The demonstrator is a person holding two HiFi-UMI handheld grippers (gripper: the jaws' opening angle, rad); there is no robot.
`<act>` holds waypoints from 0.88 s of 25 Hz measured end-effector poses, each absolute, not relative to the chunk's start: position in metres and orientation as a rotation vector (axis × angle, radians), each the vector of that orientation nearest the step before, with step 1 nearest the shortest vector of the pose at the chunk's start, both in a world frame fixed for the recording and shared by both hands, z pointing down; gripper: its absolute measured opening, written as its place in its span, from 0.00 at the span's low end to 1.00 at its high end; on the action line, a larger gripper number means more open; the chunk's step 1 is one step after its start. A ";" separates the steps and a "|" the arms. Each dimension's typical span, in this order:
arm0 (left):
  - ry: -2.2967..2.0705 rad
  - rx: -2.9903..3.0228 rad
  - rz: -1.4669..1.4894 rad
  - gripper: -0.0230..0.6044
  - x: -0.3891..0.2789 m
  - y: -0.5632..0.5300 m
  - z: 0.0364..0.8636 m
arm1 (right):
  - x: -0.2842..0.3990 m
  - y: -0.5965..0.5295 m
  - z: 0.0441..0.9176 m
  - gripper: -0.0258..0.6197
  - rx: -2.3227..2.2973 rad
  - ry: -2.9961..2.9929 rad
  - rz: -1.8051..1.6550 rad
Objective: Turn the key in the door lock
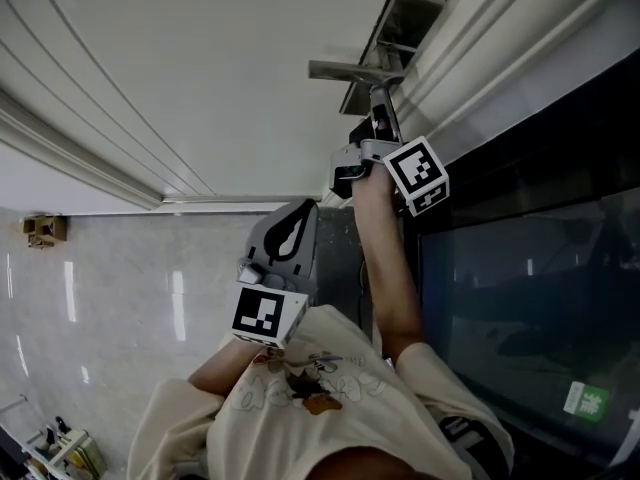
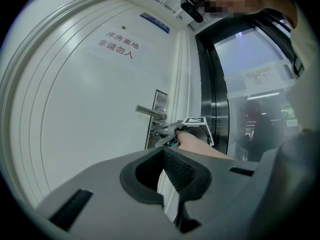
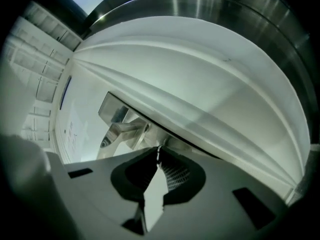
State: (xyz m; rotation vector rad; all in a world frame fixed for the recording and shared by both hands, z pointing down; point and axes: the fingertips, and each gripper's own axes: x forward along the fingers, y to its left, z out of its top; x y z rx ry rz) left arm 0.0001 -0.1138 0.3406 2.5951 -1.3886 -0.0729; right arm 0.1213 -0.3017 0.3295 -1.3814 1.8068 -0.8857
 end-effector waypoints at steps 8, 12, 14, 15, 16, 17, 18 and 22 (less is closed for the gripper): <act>-1.400 2.611 -0.063 0.04 -0.004 -0.102 0.341 | 0.122 -0.301 0.332 0.08 -1.171 1.604 -1.049; -1.395 2.592 -0.083 0.04 -0.005 -0.092 0.339 | 0.122 -0.299 0.333 0.08 -1.094 1.507 -1.112; -1.402 2.592 -0.081 0.05 -0.007 -0.088 0.338 | 0.121 -0.298 0.333 0.08 -1.084 1.492 -1.126; -1.408 2.596 -0.078 0.04 -0.009 -0.087 0.338 | 0.122 -0.299 0.334 0.08 -1.083 1.494 -1.126; -1.414 2.602 -0.078 0.05 -0.010 -0.086 0.338 | 0.122 -0.300 0.335 0.08 -1.076 1.496 -1.124; -1.417 2.607 -0.083 0.05 -0.011 -0.084 0.337 | 0.122 -0.300 0.336 0.10 -1.060 1.496 -1.125; -1.417 2.607 -0.089 0.05 -0.011 -0.082 0.336 | 0.122 -0.299 0.337 0.24 -1.043 1.496 -1.125; -1.426 2.609 -0.099 0.05 -0.016 -0.073 0.332 | 0.122 -0.281 0.344 0.30 -1.067 1.520 -1.122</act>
